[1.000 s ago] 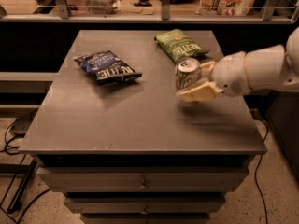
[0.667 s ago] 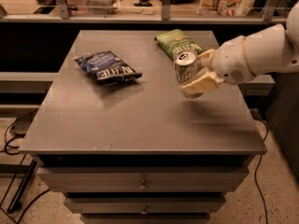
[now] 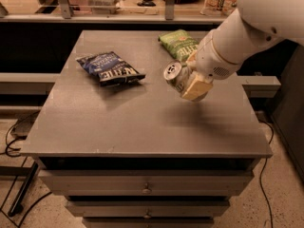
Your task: Knock 7up can over
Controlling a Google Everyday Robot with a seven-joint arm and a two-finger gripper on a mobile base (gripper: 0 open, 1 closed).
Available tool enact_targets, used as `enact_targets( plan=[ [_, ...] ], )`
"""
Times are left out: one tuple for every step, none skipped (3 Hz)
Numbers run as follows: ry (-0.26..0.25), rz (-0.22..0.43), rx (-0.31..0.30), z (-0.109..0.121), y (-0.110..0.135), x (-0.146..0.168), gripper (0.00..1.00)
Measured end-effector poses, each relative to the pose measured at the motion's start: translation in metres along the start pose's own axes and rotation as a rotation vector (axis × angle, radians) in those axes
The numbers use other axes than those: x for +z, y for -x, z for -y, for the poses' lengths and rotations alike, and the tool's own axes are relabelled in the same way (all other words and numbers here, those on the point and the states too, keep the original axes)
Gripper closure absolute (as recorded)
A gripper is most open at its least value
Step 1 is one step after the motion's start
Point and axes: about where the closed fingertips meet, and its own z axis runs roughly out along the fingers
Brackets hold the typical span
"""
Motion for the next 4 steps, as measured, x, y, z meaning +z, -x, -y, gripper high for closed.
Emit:
enact_targets(
  plan=[
    [0.016,-0.165,-0.072,-0.005,-0.022,0.014,0.3],
    [0.024,-0.276,-0.114,-0.009,-0.04,0.02,0.07],
    [0.027,-0.336,-0.139,-0.011,-0.049,0.022,0.0],
    [0.027,-0.336,-0.139,-0.011,-0.049,0.022,0.0]
  ],
)
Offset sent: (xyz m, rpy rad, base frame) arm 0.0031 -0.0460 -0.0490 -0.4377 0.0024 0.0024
